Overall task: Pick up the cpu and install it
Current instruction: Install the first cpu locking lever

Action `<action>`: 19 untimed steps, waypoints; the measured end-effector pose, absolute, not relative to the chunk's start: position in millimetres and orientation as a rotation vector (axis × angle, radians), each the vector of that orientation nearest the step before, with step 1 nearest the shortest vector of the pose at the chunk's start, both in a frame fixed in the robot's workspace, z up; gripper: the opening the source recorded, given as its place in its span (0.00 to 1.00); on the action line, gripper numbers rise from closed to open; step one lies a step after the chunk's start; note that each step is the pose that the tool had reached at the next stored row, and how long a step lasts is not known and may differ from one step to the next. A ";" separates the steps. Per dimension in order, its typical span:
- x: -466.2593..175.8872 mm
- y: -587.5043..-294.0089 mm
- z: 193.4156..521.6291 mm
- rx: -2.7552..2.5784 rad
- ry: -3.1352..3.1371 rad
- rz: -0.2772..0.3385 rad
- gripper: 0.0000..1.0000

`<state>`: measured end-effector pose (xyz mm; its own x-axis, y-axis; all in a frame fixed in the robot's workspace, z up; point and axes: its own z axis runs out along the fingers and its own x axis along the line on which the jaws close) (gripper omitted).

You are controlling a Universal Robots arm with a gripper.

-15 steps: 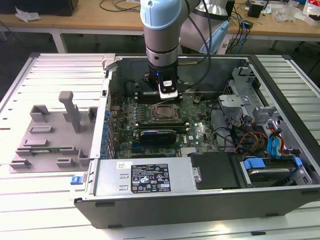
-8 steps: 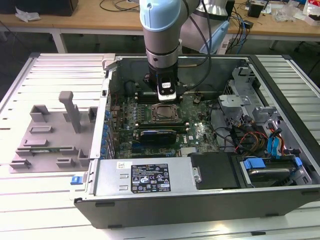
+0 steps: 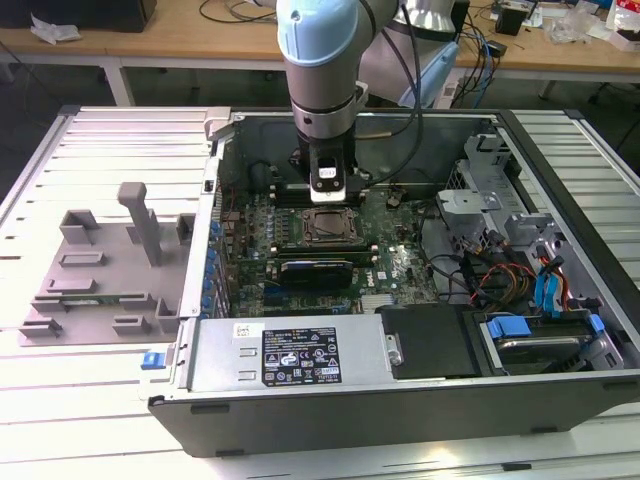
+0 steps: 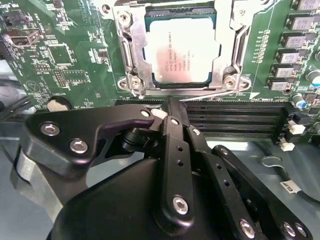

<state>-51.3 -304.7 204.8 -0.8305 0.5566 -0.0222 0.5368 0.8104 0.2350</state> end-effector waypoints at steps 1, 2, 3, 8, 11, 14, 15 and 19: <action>-51.3 -303.6 204.8 0.880 2.902 0.336 0.11; -51.3 -302.4 204.8 0.883 2.902 0.336 0.11; -51.3 -301.8 204.8 0.883 2.901 0.335 0.11; -51.3 -301.5 202.3 0.884 2.898 0.307 0.11; -51.4 -301.6 199.8 0.884 2.896 0.287 0.11; -51.3 -301.4 198.3 0.885 2.895 0.283 0.11; -51.3 -301.4 198.2 0.885 2.895 0.282 0.11; -50.5 -301.3 198.1 0.885 2.895 0.282 0.11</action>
<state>-50.5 -301.3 198.1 -0.8258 0.5624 -0.0425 0.5436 0.8138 0.2054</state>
